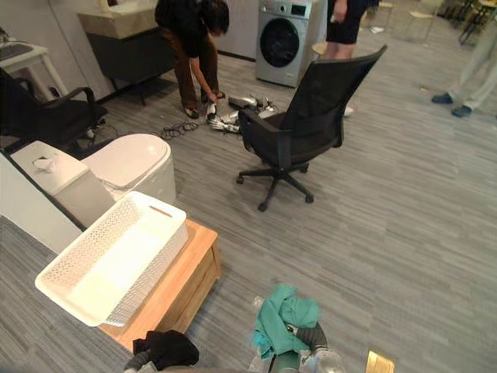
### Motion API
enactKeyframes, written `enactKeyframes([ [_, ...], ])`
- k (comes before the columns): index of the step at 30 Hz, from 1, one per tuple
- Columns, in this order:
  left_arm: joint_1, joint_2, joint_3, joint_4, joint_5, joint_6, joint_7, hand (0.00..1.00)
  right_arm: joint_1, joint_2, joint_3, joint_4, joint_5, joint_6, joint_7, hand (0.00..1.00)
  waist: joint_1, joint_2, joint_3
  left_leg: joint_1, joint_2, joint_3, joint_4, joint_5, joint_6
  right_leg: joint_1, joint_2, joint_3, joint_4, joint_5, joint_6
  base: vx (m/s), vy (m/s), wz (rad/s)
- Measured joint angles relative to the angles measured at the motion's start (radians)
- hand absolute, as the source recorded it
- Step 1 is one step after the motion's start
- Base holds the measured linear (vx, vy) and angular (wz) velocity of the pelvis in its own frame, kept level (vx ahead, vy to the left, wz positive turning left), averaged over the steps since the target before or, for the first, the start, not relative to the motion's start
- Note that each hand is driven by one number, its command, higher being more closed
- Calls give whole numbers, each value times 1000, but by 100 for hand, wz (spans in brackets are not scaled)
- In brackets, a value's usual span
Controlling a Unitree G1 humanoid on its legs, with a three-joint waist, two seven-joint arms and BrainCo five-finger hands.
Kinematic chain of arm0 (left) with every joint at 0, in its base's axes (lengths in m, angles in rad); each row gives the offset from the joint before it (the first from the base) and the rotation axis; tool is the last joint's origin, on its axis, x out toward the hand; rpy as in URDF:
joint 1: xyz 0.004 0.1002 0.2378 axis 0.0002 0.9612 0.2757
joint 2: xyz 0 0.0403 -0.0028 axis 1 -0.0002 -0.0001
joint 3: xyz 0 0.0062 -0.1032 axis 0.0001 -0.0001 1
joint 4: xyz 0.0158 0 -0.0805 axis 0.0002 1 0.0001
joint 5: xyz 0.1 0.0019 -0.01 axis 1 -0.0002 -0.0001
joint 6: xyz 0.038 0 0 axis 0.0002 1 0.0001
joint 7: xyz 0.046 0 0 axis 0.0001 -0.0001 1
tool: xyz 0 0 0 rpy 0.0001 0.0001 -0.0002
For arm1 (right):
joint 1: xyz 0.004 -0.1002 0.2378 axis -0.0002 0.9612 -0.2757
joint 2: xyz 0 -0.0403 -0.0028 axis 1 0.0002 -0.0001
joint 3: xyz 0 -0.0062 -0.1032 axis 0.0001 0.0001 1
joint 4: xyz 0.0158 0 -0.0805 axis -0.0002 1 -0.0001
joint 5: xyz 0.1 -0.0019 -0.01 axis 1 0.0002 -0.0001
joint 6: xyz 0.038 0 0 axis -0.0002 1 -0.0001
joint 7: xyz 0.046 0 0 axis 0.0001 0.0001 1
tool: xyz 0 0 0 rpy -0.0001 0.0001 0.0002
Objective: Tidy the bed and pick cloth on bed and put in laundry
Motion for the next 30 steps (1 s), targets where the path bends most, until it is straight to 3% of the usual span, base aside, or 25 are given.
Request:
enactKeyframes([
  [3, -1, -11, 32, -19, -7, -25, -3, 100, 5, -8, -13, -3, 0, 1, 2, 100, -9, 13, 3, -184, 50, 11, 279, 57, 6, 92, 15, -112, -86, -6, -2, 144, -253, 102],
  [4, 1, -12, 33, -29, -7, -36, -6, 100, 18, -13, -18, -1, -1, 11, 2, 100, -4, 18, 2, -293, 94, 92, 448, 51, -3, 164, 25, -189, -153, 3, -1, 132, -169, 130],
  [5, 0, -10, 24, -35, -8, -37, -6, 100, 21, -13, -18, 1, -1, 17, 2, 100, 0, 17, 2, -319, 102, 138, 478, 44, -4, 194, 27, -220, -183, 9, 2, 184, -159, 127],
  [7, 12, -1, -11, -44, -48, -39, -10, 100, 22, -8, -21, 0, -18, 19, 3, 100, 2, 15, -3, -363, 94, 385, 420, 17, 2, 275, 24, -321, -278, 35, 12, 183, -58, 106],
  [8, 12, 1, -21, -44, -52, -39, -10, 100, 22, -8, -25, -1, -19, 19, 3, 100, 0, 17, -4, -365, 86, 450, 378, 16, 4, 285, 21, -348, -288, 41, 7, 204, 19, 119],
  [9, 11, 7, -47, -37, -58, -37, -10, 100, 21, -10, -44, 8, -25, 18, 3, 100, -5, 23, -8, -356, 61, 577, 255, 18, 33, 308, 15, -401, -291, 41, 16, 246, 52, 139],
  [10, 7, 25, -74, -14, -58, -31, -9, 100, 21, -7, -82, 18, -52, 18, 3, 100, -9, 20, -19, -317, 31, 659, 154, 3, 86, 307, 0, -425, -275, 37, 28, 262, 68, 140],
  [11, -3, 30, -83, -2, -58, -26, -10, 100, 18, -6, -86, 23, -62, 18, 3, 100, -9, 10, -20, -309, 9, 670, 119, 2, 107, 305, -11, -425, -264, 36, 30, 284, 81, 112],
  [13, -7, 50, -81, 5, -58, -11, -10, 100, -2, -7, -85, 37, -102, 18, 1, 100, 2, -15, -16, -290, -53, 643, 36, 16, 118, 295, -45, -420, -200, 37, 31, 283, 104, 76],
  [15, -6, 74, -103, 29, -39, 3, -8, 100, -21, -17, -82, 37, -105, 19, -1, 100, -13, -20, -6, -203, -120, 556, -80, 45, 120, 204, -141, -259, 130, 70, 15, 341, 61, 112],
  [16, -8, 84, -123, 34, -34, 8, -6, 100, -19, -20, -78, 42, -105, 20, -1, 100, -22, -10, 1, -186, -118, 525, -97, 48, 116, 181, -124, -192, 182, 35, 26, 300, -104, 135],
  [17, -12, 90, -154, 34, -34, 11, -2, 100, -14, -22, -77, 46, -106, 22, 2, 100, -34, 4, 9, -151, -105, 459, -131, 56, 103, 149, -60, -101, 202, -29, 22, 257, -150, 160],
  [18, -24, 88, -164, 35, -32, 11, -1, 100, -4, -20, -76, 27, -104, 23, 1, 100, -37, 14, 10, -138, -92, 377, -152, 66, 92, 109, 2, -22, 183, -50, -3, 230, -158, 174],
  [20, -52, 84, -183, 36, -2, 10, -4, 100, 20, -18, -77, -14, -64, 17, -4, 100, -61, 7, 13, -146, -94, 241, -161, 84, 71, 54, 66, 116, 107, -62, 8, 188, -227, 230],
  [21, -51, 81, -182, 34, 22, 4, -11, 100, 27, -18, -71, -14, -38, 17, -7, 100, -68, -21, 7, -150, -130, 164, -162, 91, 57, 55, 54, 180, -22, -5, 35, 191, -272, 233],
  [22, -45, 92, -173, 31, 36, -2, -13, 100, 34, -10, -66, -14, -27, 17, -8, 100, -63, -54, 0, -149, -157, 144, -165, 91, 51, 59, 27, 209, -103, 70, 37, 191, -325, 176],
  [23, -53, 95, -141, 37, 37, -8, -4, 100, 32, -13, -59, 13, -7, 24, -8, 100, -40, -65, -5, -135, -160, 110, -175, 87, 28, 93, 19, 207, -117, 3, 35, 189, -318, 94],
  [24, -38, 69, -118, 33, 32, -17, -1, 100, 14, -23, -56, 16, 3, 35, -8, 100, -21, -29, -13, -142, -122, 125, -176, 93, 17, 111, 46, 174, -149, 10, 26, 182, -301, 68],
  [27, -16, 36, -100, 33, 13, -20, -3, 100, -2, -28, -40, 26, 6, 53, -6, 100, -42, 21, -18, -153, -67, 203, -177, 116, -9, 190, 69, 68, -217, 18, 15, 169, -192, 83],
  [30, -11, 33, -87, 32, 15, -38, -10, 100, 1, -28, -42, 47, 24, 85, -18, 100, -26, 11, -17, -134, -52, 253, -216, 148, -17, 229, 79, 15, -232, 19, 15, 74, -88, 59],
])
